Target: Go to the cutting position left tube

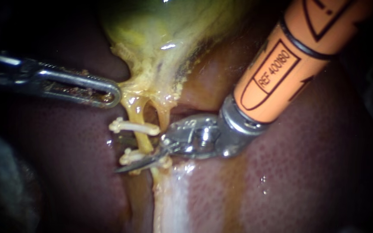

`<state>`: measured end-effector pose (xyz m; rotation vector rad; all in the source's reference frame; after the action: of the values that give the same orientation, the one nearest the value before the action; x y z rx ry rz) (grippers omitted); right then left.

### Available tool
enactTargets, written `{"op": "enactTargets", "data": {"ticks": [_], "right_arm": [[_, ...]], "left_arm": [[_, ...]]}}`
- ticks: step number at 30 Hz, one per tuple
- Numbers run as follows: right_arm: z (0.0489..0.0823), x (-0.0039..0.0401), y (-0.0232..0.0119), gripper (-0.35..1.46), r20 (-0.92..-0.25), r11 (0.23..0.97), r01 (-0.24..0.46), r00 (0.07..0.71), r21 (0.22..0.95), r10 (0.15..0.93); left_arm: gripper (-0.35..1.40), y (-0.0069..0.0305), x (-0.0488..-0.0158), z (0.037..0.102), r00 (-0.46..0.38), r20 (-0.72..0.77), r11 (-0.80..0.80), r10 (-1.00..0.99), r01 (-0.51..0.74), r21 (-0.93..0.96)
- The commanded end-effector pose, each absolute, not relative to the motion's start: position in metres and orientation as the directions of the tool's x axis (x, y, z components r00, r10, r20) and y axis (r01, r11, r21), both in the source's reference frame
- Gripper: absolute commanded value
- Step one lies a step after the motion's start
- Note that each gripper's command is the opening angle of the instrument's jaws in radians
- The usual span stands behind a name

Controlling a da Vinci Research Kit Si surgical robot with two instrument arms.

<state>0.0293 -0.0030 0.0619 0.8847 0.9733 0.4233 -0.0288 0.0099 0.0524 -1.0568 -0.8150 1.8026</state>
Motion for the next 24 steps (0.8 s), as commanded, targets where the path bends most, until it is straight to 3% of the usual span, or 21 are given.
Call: {"op": "enactTargets", "data": {"ticks": [1, 14, 24], "right_arm": [[0.0618, 0.0295, -0.0029, 1.43, -0.533, 0.595, 0.045, 0.502, 0.803, 0.681], [0.0617, 0.0303, -0.0021, 1.43, -0.522, 0.577, 0.020, 0.453, 0.817, 0.723], [0.0606, 0.0303, -0.0025, 1.43, -0.514, 0.543, 0.057, 0.422, 0.837, 0.747]], "left_arm": [[-0.35, 0.0099, -0.0288, 0.0524, -0.262, -0.330, -0.408, 0.907, -0.352, -0.842], [-0.35, 0.0099, -0.0289, 0.0525, -0.262, -0.330, -0.408, 0.907, -0.352, -0.842], [-0.35, 0.0098, -0.0289, 0.0526, -0.261, -0.331, -0.409, 0.907, -0.355, -0.841]]}}
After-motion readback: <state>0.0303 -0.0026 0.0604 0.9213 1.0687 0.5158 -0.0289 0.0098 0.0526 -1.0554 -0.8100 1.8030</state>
